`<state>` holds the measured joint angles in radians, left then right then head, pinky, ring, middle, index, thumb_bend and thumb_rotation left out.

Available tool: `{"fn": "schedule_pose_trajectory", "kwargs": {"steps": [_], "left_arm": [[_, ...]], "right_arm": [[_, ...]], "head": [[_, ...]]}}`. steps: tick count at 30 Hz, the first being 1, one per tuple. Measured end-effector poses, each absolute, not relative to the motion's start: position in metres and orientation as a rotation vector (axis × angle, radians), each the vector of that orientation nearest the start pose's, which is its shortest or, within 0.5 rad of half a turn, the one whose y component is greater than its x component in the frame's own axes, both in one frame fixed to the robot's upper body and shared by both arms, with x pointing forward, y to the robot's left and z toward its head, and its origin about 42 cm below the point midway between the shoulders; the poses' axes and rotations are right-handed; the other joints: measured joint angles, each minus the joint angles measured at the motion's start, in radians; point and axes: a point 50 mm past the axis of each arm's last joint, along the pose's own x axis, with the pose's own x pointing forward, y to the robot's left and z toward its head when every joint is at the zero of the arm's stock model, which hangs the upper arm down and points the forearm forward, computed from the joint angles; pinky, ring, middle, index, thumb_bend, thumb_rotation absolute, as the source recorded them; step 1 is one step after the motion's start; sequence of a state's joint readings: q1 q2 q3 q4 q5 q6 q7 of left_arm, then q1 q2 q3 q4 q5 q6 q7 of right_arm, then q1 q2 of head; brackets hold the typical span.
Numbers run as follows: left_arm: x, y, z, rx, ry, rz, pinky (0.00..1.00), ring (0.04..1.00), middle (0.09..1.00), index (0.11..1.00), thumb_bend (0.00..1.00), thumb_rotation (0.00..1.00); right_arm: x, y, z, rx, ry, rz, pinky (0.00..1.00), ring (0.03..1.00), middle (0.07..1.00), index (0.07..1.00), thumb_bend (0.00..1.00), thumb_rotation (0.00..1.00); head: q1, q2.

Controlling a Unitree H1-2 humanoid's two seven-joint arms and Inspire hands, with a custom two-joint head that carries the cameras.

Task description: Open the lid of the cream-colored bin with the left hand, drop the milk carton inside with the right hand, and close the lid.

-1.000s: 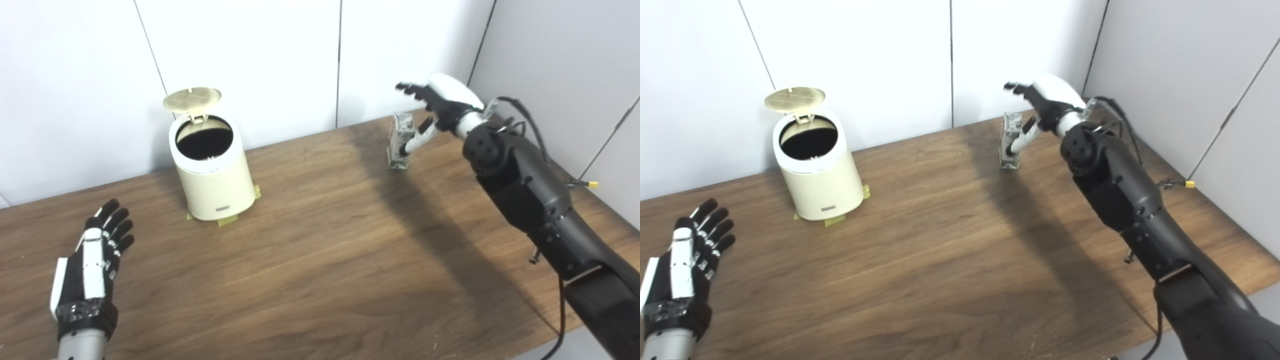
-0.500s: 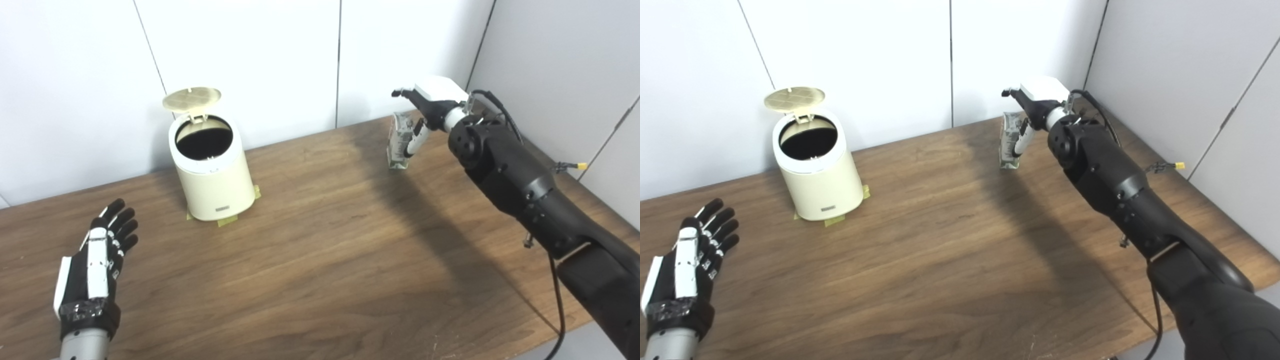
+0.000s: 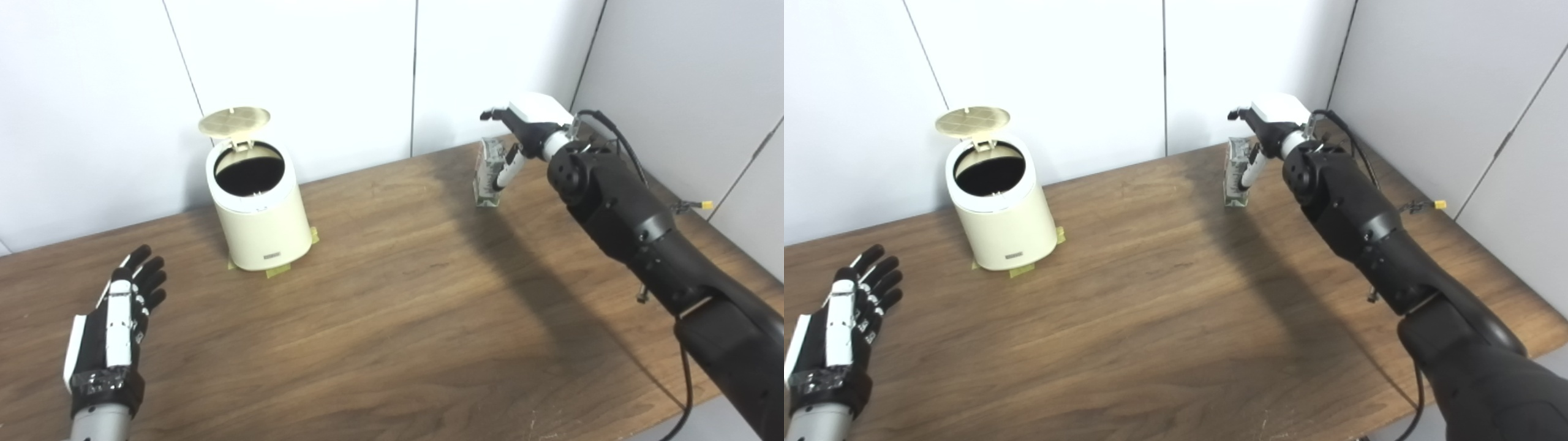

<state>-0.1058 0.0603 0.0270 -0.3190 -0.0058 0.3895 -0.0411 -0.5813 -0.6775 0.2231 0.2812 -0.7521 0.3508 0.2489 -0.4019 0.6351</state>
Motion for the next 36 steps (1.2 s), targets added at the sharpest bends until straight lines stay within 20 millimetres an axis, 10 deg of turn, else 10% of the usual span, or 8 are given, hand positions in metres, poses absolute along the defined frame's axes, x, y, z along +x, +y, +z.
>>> {"fn": "schedule_pose_trajectory", "kwargs": {"steps": [21,24,36], "left_arm": [[0.304,0.222,0.186,0.052,-0.03,-0.059,0.91,0.9,0.9,0.905,0.34,0.82],[0.304,0.222,0.186,0.039,-0.03,-0.065,0.9,0.895,0.893,0.897,0.32,0.81],[0.304,0.222,0.185,0.04,-0.025,-0.063,0.9,0.886,0.891,0.898,0.33,0.8]], "right_arm": [[0.453,-0.385,0.242,-1.342,0.205,-0.026,0.55,0.604,0.658,0.684,0.86,0.02],[0.454,-0.386,0.241,-1.35,0.173,-0.032,0.52,0.542,0.519,0.511,0.56,0.02],[0.448,-0.391,0.234,-1.377,0.115,-0.1,0.47,0.413,0.512,0.49,0.52,0.0]], "head": [[0.006,0.009],[0.008,0.012],[0.005,0.017]]}}
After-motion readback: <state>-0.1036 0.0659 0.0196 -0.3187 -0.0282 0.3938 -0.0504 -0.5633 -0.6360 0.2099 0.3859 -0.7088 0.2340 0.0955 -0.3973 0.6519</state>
